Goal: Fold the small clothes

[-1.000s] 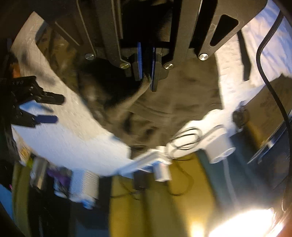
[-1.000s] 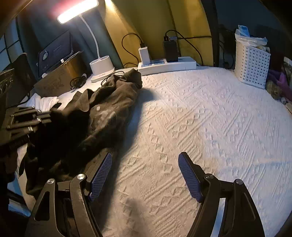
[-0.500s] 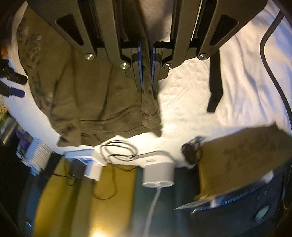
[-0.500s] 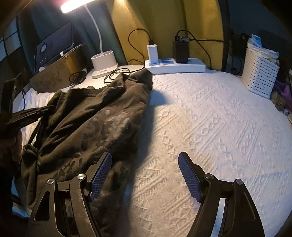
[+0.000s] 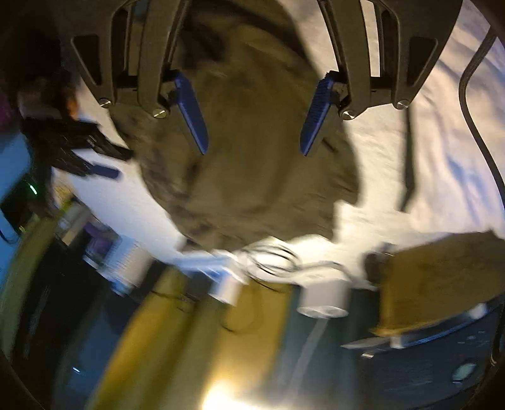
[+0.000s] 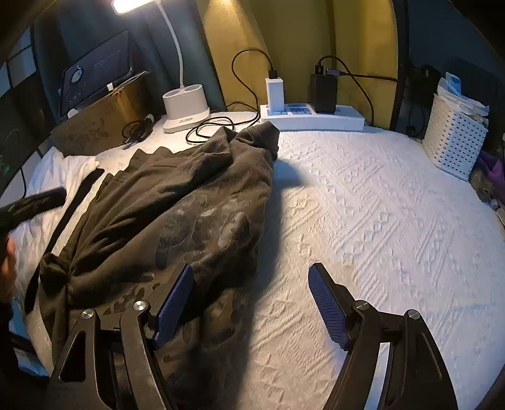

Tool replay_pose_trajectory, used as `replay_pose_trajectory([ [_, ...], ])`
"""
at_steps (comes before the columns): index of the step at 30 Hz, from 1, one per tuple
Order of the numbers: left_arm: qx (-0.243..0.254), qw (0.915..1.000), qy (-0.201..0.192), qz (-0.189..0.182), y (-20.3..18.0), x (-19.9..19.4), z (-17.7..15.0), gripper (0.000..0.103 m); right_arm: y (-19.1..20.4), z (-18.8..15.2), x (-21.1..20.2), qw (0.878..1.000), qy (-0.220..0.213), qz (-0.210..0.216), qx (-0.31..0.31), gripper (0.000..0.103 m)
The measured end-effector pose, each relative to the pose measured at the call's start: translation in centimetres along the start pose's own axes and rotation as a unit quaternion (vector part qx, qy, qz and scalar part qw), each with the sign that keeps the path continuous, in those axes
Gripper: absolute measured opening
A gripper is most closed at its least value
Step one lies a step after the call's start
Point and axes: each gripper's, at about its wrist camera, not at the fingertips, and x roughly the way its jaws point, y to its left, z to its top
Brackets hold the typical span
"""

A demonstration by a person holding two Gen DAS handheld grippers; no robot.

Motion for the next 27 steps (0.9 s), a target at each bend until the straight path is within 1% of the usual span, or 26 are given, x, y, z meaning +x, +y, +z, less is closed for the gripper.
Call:
replay_pose_trajectory([
  [3,0.025,0.9994,0.016,-0.017,-2.0,0.5,-1.6,0.061,0.1,-0.5,-0.7,1.0,-0.003,-0.001,0.002,0.077],
  [5,0.049,0.9984,0.026,-0.012,-3.0,0.7,-2.5,0.06,0.2,-0.9,-1.3,1.0,-0.004,-0.002,0.001,0.077],
  [6,0.057,0.9978,0.032,-0.011,-3.4,0.8,-3.1,0.058,0.2,-1.1,-1.5,1.0,-0.005,-0.003,0.0,0.077],
  [7,0.061,0.9974,0.037,-0.011,-3.6,0.9,-3.7,0.042,0.3,-1.4,-1.8,1.0,-0.006,-0.003,0.0,0.077],
  [8,0.061,0.9971,0.044,-0.01,-3.6,0.9,-4.1,0.032,0.3,-1.6,-2.0,1.0,-0.007,-0.003,-0.001,0.077],
  [9,0.061,0.9968,0.051,0.0,-3.6,1.0,-4.7,0.018,0.3,-1.9,-2.3,1.0,-0.007,-0.003,-0.002,0.077],
  [11,0.06,0.9969,0.049,0.013,-3.6,0.7,-5.6,0.011,0.4,-2.3,-2.6,1.0,-0.007,-0.003,-0.002,0.077],
  [15,0.045,0.9978,0.032,0.036,-3.4,-1.1,-6.7,0.008,0.4,-3.4,-3.1,1.0,-0.004,-0.002,0.0,0.077],
  [21,0.017,0.9964,0.05,0.066,-2.1,-1.5,-9.8,0.007,0.7,-4.8,-3.1,1.0,0.005,0.004,-0.004,0.077],
  [23,0.008,0.9964,0.052,0.067,-2.0,-2.1,-10.1,0.008,0.8,-5.1,-2.9,1.0,0.008,0.007,-0.004,0.077],
  [24,0.004,0.9962,0.054,0.069,-2.0,-2.5,-10.2,0.011,0.9,-5.3,-2.9,1.0,0.01,0.009,-0.005,0.077],
  [26,0.003,0.9961,0.056,0.069,-2.1,-3.2,-10.2,0.012,0.9,-5.4,-2.8,1.0,0.01,0.009,-0.007,0.077],
  [27,0.004,0.9961,0.054,0.07,-2.2,-3.7,-10.1,0.017,0.9,-5.5,-2.8,1.0,0.01,0.009,-0.009,0.077],
])
